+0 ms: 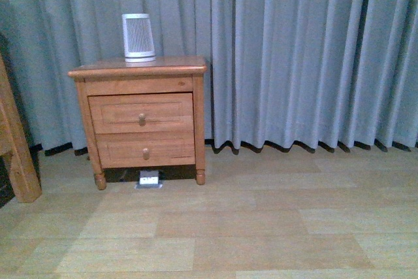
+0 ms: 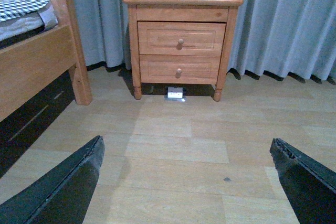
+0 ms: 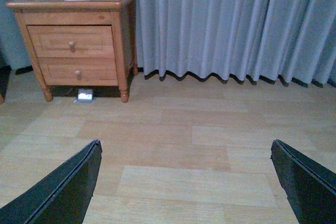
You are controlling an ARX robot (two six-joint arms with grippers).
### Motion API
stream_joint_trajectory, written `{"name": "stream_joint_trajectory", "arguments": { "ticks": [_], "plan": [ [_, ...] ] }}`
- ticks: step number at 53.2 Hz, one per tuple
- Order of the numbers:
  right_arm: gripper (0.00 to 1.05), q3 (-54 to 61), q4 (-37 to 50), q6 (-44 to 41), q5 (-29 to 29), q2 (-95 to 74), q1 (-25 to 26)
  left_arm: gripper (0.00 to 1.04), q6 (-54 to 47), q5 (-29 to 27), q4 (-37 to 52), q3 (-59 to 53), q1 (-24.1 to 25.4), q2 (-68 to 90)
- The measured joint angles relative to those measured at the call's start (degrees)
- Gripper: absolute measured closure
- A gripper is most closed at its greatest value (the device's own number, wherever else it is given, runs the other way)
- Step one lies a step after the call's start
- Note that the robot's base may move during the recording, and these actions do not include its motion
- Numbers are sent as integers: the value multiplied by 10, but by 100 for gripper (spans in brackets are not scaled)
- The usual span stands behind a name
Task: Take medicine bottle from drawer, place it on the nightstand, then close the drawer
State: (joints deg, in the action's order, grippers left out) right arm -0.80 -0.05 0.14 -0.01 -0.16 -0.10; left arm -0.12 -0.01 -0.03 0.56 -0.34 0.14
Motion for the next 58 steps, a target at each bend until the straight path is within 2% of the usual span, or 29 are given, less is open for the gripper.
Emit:
{"name": "stream_joint_trajectory", "arguments": {
  "ticks": [58],
  "plan": [
    [7, 0, 0, 0, 0, 0, 0, 7, 0, 0, 0, 0, 0, 0]
  ]
}}
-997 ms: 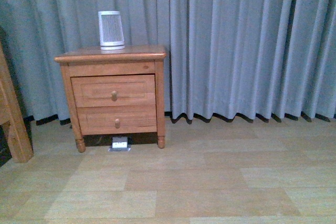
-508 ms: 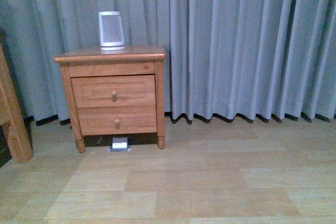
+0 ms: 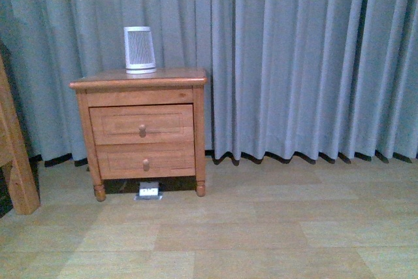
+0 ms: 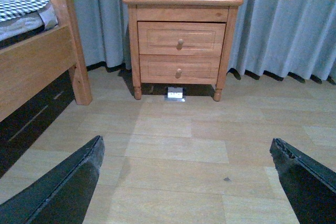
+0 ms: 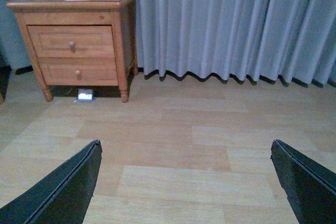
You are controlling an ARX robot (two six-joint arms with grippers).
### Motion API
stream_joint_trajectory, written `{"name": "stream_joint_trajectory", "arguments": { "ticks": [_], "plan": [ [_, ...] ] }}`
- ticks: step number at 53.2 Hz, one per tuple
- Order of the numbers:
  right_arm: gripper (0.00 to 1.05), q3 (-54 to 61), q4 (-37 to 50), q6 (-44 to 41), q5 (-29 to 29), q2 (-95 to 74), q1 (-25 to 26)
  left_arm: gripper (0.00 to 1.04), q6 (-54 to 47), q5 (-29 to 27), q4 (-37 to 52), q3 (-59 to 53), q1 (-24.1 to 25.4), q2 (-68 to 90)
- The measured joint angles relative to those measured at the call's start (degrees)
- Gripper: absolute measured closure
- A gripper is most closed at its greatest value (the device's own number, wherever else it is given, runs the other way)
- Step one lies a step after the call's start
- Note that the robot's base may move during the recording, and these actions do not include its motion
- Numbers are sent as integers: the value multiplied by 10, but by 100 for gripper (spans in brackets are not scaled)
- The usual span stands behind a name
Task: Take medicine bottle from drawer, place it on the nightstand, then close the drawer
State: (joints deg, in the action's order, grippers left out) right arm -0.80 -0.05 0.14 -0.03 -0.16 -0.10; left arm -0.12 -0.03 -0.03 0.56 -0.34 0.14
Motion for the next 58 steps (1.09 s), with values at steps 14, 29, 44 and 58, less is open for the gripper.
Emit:
{"name": "stream_joint_trajectory", "arguments": {
  "ticks": [14, 29, 44, 58],
  "plan": [
    [7, 0, 0, 0, 0, 0, 0, 7, 0, 0, 0, 0, 0, 0],
    [7, 0, 0, 0, 0, 0, 0, 7, 0, 0, 0, 0, 0, 0],
    [7, 0, 0, 0, 0, 0, 0, 7, 0, 0, 0, 0, 0, 0],
    [7, 0, 0, 0, 0, 0, 0, 7, 0, 0, 0, 0, 0, 0]
  ]
}}
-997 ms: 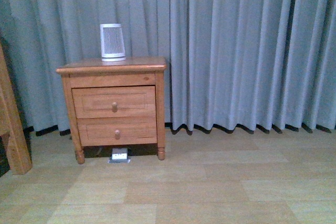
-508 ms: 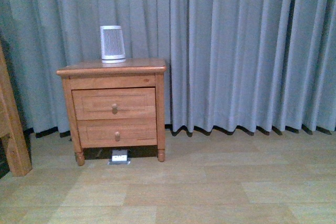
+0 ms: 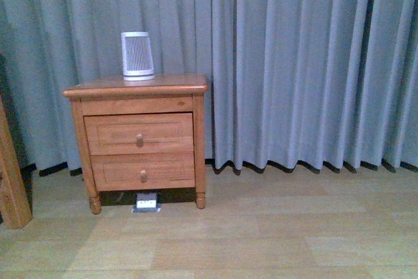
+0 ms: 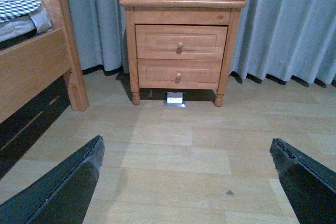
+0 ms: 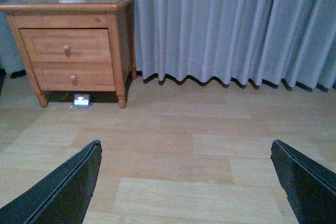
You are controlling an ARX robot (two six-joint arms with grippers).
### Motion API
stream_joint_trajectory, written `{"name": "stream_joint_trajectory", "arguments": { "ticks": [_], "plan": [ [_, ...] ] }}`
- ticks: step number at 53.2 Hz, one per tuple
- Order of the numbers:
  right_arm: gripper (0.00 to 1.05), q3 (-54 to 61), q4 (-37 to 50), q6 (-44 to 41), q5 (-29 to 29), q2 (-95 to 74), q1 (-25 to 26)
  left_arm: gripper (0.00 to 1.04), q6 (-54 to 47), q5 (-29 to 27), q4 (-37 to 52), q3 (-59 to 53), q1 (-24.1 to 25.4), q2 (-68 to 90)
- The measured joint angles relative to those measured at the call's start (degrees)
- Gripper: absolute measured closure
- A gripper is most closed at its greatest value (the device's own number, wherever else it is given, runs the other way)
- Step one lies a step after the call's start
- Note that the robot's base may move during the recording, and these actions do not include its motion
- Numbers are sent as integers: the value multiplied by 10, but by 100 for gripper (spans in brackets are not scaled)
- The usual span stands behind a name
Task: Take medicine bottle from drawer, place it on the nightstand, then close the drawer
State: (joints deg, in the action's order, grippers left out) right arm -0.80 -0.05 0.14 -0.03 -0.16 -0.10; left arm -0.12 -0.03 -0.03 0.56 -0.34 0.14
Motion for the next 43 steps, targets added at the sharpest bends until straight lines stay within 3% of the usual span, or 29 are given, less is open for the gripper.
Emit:
{"name": "stream_joint_trajectory", "arguments": {
  "ticks": [43],
  "plan": [
    [7, 0, 0, 0, 0, 0, 0, 7, 0, -1, 0, 0, 0, 0]
  ]
}}
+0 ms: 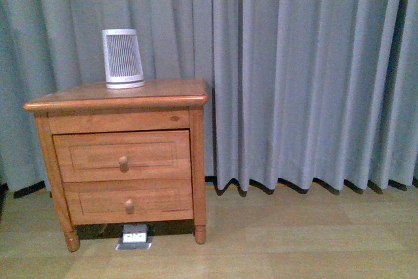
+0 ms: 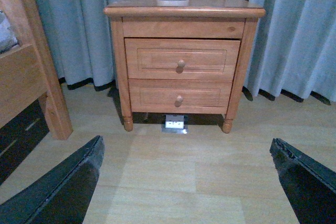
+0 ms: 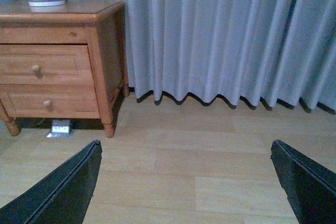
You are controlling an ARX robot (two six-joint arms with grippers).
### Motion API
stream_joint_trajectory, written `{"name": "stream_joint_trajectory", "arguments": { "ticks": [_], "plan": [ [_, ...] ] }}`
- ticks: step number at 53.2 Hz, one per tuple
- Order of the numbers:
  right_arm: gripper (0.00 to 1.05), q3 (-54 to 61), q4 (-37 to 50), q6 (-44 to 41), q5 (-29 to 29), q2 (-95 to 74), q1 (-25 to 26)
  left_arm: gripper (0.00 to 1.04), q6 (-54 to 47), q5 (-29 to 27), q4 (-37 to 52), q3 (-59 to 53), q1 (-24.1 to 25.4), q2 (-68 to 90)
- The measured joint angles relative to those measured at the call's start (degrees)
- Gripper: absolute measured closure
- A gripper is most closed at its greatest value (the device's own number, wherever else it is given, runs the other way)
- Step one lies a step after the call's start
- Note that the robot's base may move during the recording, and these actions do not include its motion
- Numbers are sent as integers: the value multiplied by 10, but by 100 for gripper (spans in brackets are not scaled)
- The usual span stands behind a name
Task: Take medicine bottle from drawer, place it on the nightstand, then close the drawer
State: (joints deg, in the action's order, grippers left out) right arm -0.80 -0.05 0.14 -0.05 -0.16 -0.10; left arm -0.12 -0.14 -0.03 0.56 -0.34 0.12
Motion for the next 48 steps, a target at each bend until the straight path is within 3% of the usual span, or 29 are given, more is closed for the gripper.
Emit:
{"name": "stream_joint_trajectory", "arguments": {
  "ticks": [38, 40, 44, 48],
  "plan": [
    [7, 0, 0, 0, 0, 0, 0, 7, 0, 1, 0, 0, 0, 0],
    [7, 0, 0, 0, 0, 0, 0, 7, 9, -22, -19, 5, -8, 7],
    [7, 0, 0, 0, 0, 0, 0, 7, 44, -141, -98, 30, -38, 51],
    [7, 0, 0, 0, 0, 0, 0, 7, 58, -159, -86, 30, -38, 85]
  ]
}}
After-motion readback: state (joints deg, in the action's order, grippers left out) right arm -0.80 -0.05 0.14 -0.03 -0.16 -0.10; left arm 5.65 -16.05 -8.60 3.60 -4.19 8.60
